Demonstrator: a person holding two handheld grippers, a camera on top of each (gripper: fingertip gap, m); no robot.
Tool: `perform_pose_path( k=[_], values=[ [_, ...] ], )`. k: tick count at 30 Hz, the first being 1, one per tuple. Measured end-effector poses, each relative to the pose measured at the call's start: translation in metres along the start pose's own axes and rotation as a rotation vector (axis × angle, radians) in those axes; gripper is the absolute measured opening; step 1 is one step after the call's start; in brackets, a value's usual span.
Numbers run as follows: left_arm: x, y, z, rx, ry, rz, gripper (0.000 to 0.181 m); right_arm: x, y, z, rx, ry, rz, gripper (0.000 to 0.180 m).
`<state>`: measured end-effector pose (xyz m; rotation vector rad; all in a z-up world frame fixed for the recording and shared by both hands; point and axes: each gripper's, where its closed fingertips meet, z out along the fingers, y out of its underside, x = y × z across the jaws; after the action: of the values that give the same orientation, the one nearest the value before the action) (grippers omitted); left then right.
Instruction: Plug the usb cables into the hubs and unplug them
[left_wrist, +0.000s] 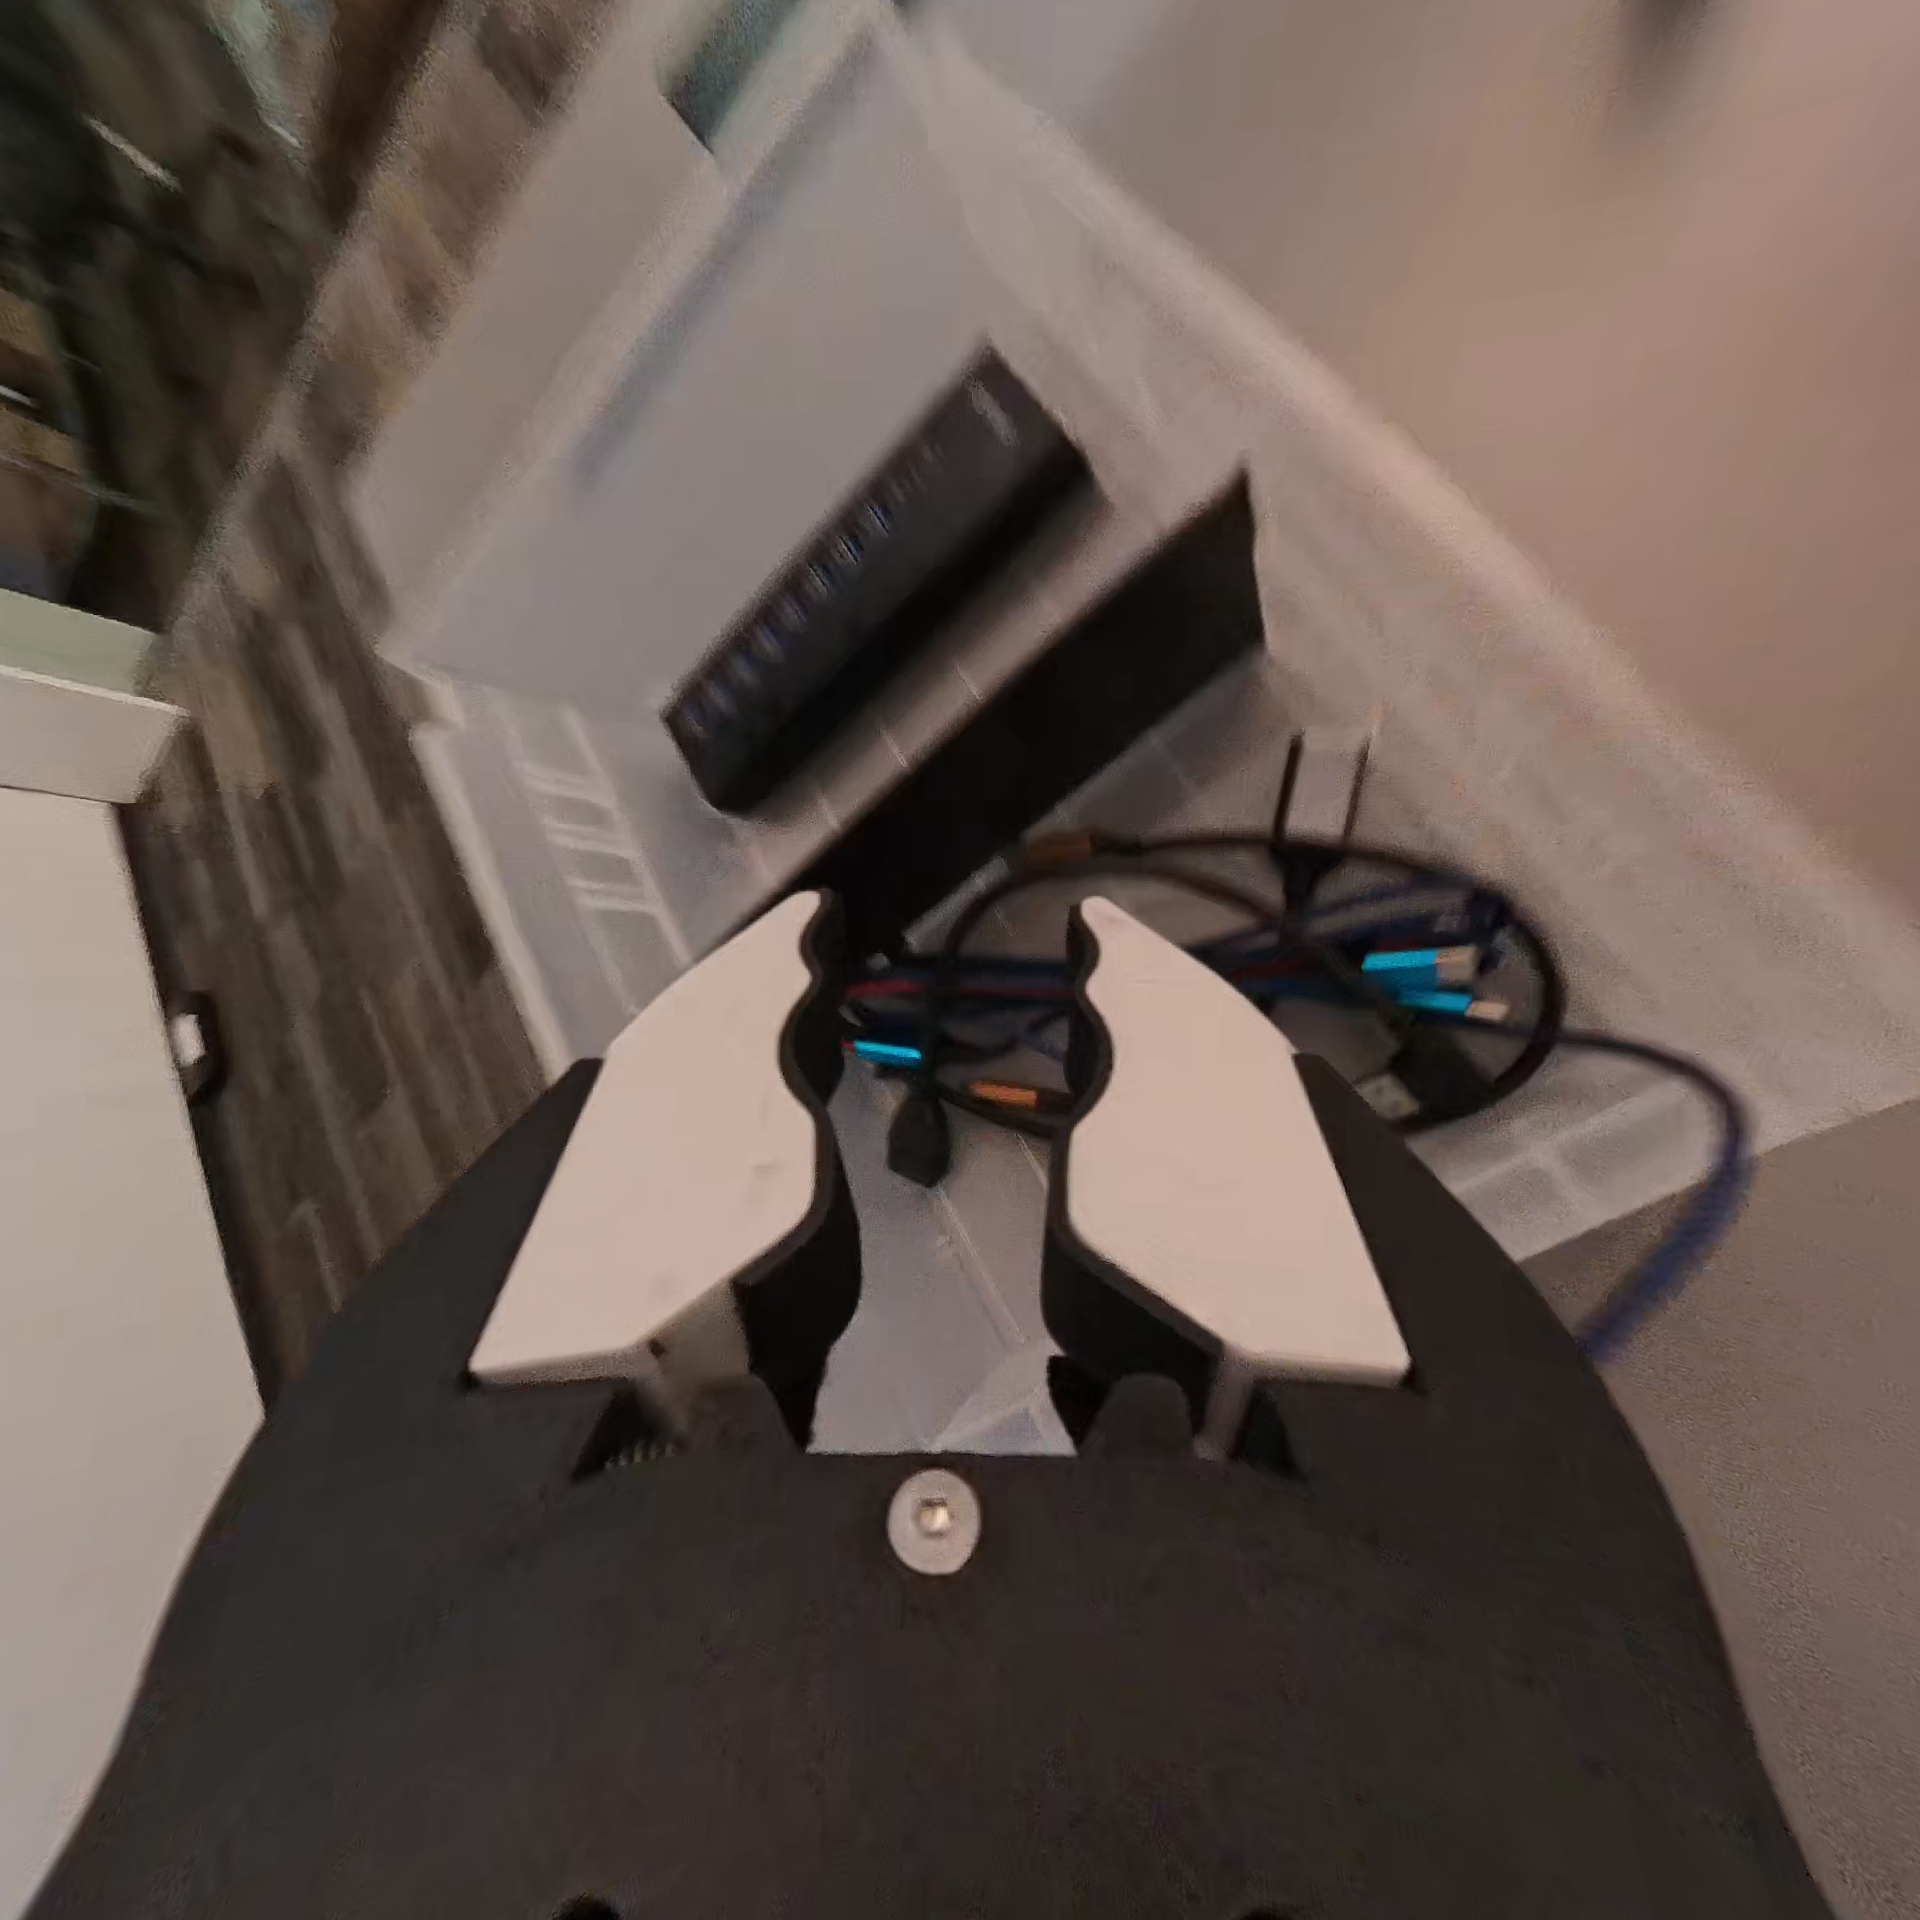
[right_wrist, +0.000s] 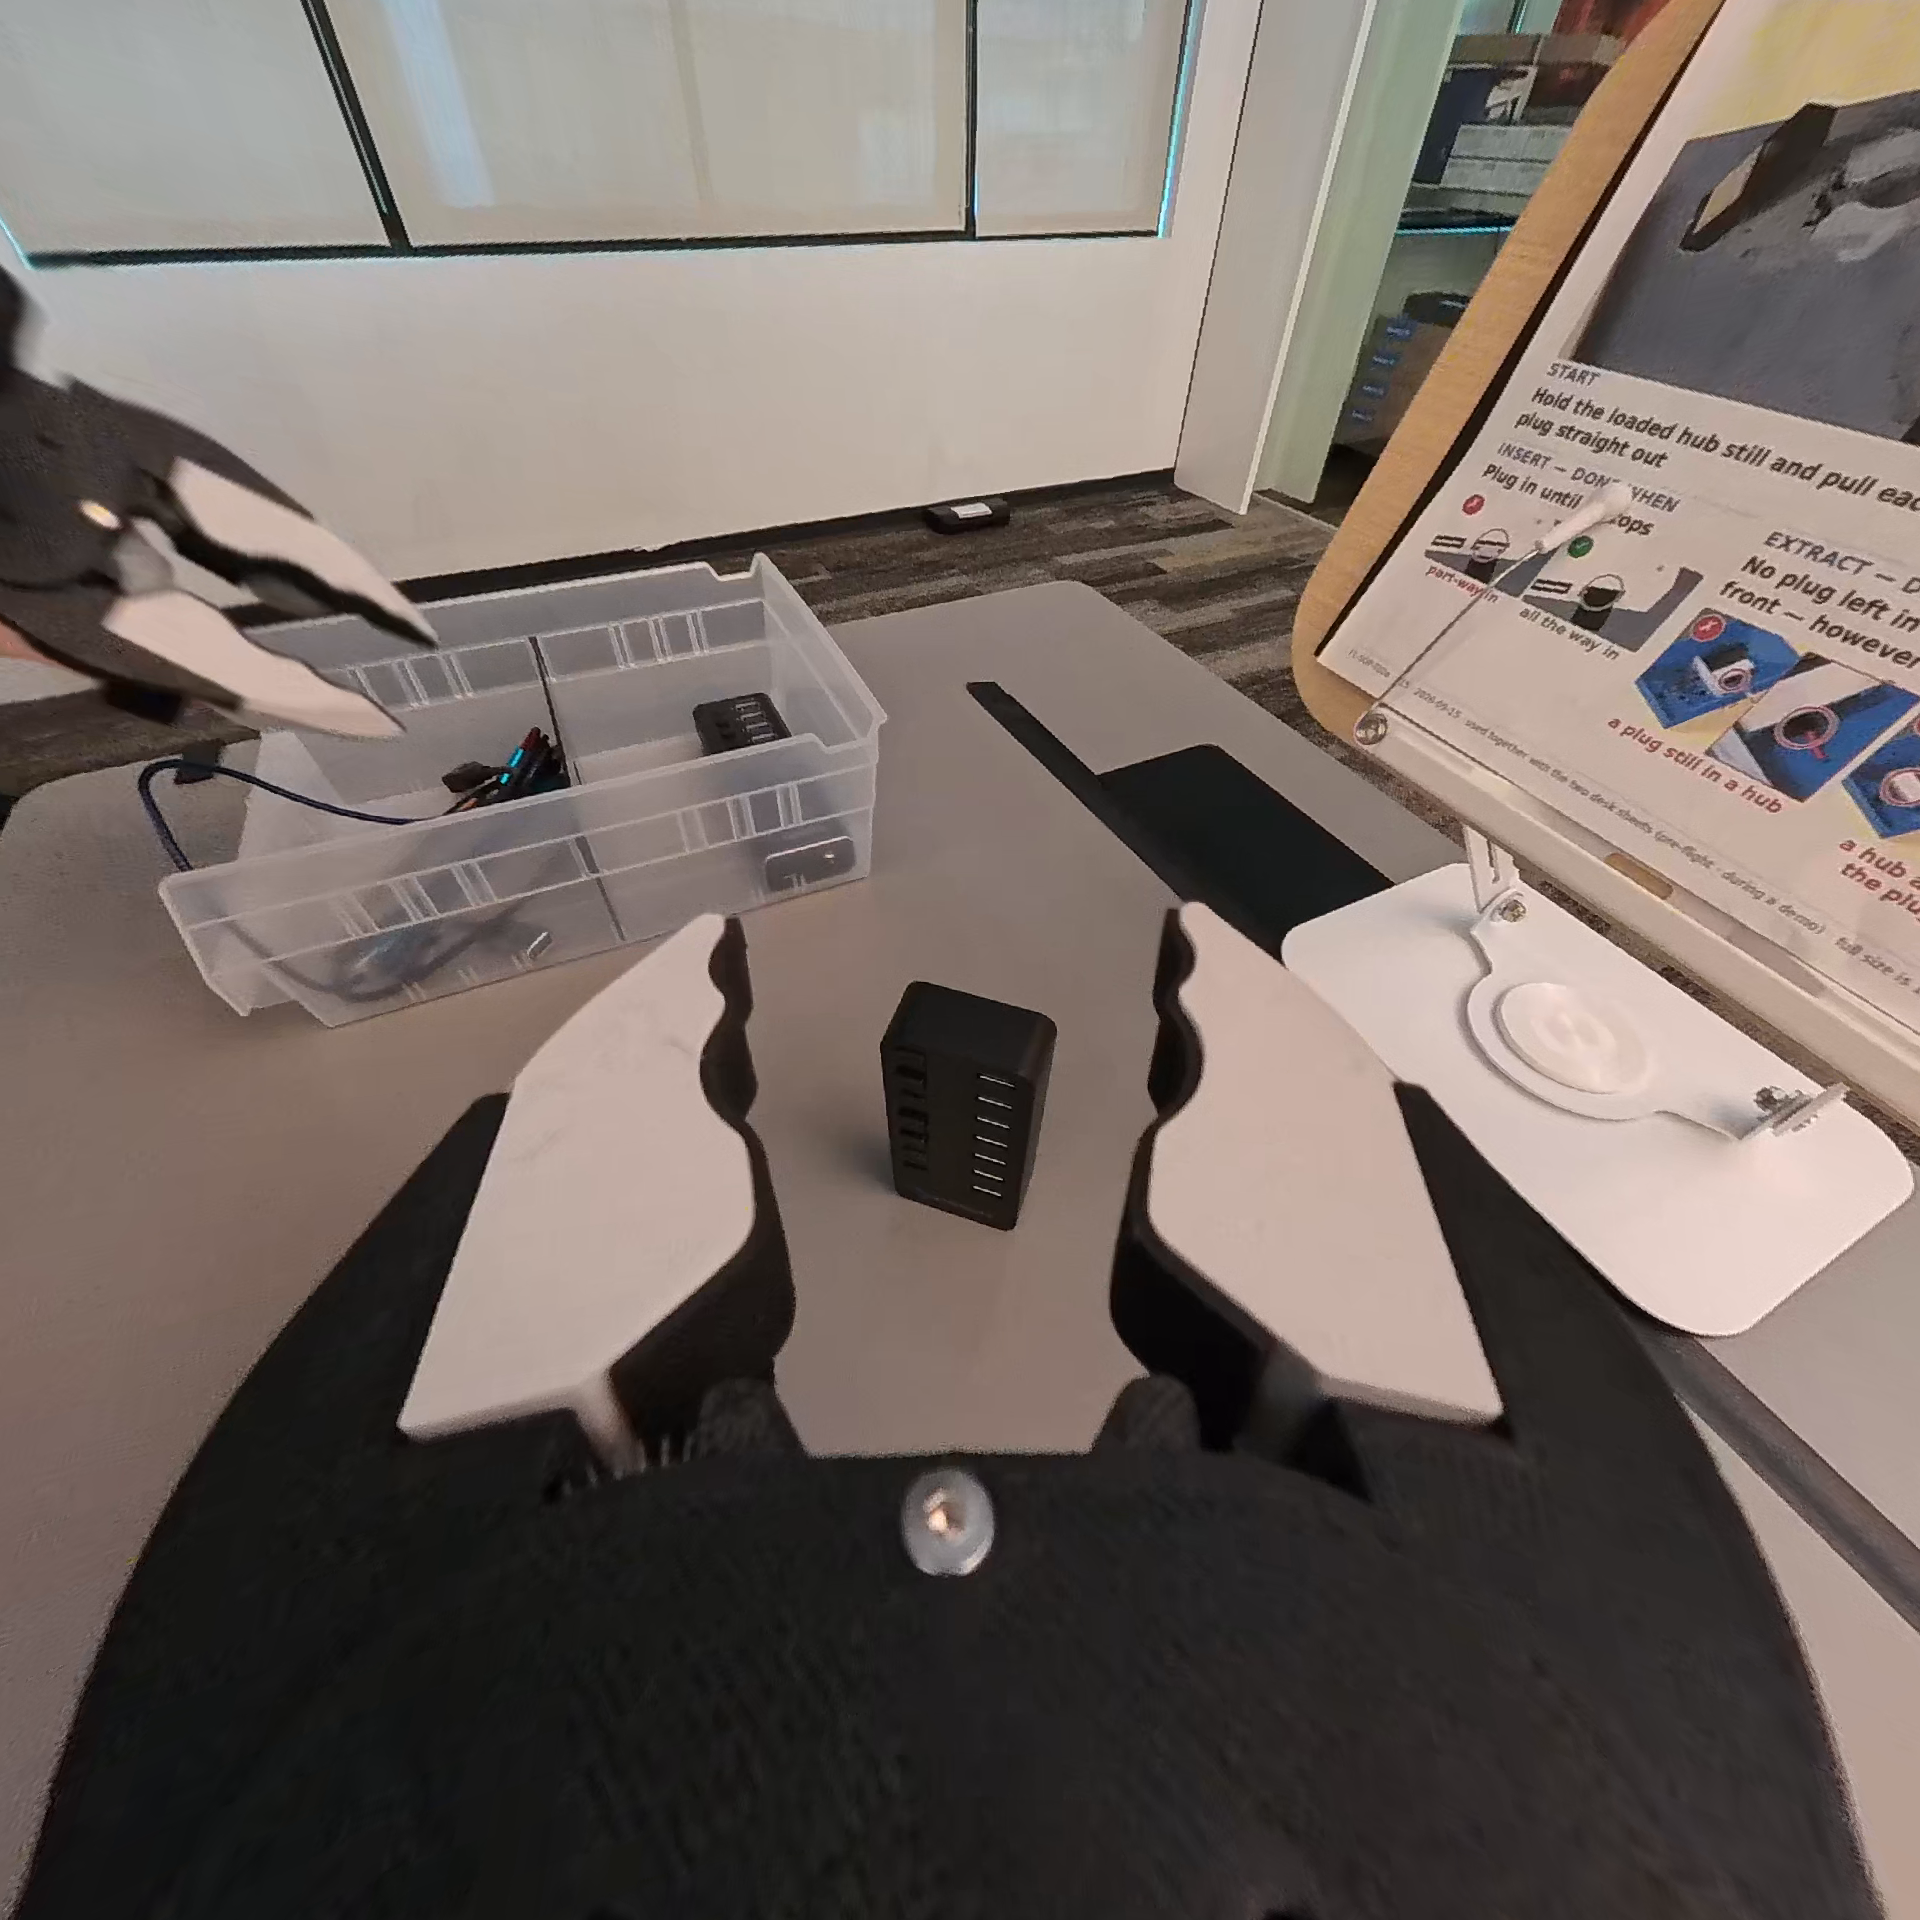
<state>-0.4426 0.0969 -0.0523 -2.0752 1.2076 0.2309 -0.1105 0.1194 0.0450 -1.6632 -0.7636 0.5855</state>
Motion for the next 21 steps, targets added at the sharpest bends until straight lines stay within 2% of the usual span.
perform_pose_path(
  k=[1, 3, 6, 11, 15, 21],
  values=[
    [0.001, 0.014, 0.016, -0.044, 0.029, -0.003, 0.036, 0.001, 0.001, 0.000, -0.005, 0.002, -0.002, 0.075],
    [0.002, 0.030, 0.041, -0.078, 0.061, -0.028, 0.038, 0.002, 0.003, -0.001, -0.013, 0.005, -0.011, 0.075],
    [0.005, 0.035, 0.062, -0.067, 0.097, -0.039, 0.031, 0.006, 0.005, -0.002, -0.024, 0.017, -0.021, 0.075],
    [0.004, 0.028, 0.066, -0.035, 0.097, -0.002, 0.016, 0.013, 0.014, 0.000, -0.050, 0.017, -0.006, 0.074],
    [-0.021, 0.005, 0.026, 0.108, -0.029, -0.034, 0.003, 0.018, 0.019, 0.000, -0.078, 0.035, -0.027, 0.073],
    [-0.073, -0.039, -0.070, 0.266, -0.201, -0.137, 0.003, 0.014, 0.014, -0.001, -0.067, 0.031, -0.036, 0.071]
  ],
)
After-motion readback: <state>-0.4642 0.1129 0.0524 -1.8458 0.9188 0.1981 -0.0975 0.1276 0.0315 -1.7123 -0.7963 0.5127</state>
